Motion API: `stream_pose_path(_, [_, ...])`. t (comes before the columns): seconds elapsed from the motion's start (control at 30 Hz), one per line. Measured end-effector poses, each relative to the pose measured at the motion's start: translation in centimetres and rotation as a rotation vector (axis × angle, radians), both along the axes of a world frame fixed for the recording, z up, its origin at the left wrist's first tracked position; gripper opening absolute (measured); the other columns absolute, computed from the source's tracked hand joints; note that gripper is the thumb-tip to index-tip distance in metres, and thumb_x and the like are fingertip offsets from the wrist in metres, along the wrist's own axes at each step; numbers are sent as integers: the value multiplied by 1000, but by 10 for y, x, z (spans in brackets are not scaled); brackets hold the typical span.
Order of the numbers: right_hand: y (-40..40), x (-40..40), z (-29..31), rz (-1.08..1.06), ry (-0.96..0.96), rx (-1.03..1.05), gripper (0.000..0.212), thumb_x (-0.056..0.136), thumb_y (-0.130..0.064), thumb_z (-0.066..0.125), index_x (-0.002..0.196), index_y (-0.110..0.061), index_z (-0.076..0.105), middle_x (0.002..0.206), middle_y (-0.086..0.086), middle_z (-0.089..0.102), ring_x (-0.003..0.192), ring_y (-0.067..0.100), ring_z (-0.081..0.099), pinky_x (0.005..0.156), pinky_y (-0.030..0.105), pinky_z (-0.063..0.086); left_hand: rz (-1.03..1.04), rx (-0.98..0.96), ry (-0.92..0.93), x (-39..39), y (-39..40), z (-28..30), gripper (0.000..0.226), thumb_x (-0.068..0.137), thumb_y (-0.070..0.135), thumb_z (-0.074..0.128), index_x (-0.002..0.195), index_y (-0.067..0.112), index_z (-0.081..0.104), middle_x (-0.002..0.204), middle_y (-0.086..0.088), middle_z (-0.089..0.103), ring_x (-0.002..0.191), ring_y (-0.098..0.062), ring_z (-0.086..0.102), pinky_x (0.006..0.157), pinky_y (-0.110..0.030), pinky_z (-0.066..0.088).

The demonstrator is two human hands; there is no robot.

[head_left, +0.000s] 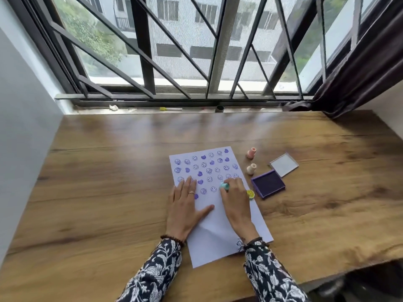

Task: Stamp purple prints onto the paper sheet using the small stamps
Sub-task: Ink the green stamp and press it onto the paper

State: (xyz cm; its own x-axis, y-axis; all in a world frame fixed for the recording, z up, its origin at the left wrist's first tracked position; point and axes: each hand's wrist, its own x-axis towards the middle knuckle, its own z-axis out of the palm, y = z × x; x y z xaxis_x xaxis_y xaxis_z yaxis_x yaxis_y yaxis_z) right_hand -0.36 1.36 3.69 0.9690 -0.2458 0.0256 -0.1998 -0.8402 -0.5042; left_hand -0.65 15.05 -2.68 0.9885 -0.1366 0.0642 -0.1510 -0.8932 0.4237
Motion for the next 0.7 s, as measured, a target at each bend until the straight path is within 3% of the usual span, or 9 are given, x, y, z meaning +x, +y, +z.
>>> stream_pose_path(0.33, [-4,11,1,21,78,-63,22,88,-7,53,108,-2,59,111,18,60,102,33,58,87,37,42,-8,7,-3,-1,1,2,89,72,73,36,140,17,22,150,-3,31,139,-21,25,115,-41,17])
stream_pose_path(0.6, [-15,39,15,117,224,-102,19,75,-4,58,90,1,68,97,22,70,93,35,62,77,38,48,-12,31,-50,-1,1,3,85,72,71,34,135,14,34,141,-5,46,130,-24,42,108,-37,16])
stream_pose_path(0.7, [-15,42,17,176,227,-134,15,72,-1,57,82,5,65,89,25,69,87,38,61,74,43,48,-15,6,-34,-1,1,2,86,72,71,35,136,14,32,143,-5,44,132,-25,39,109,-37,12])
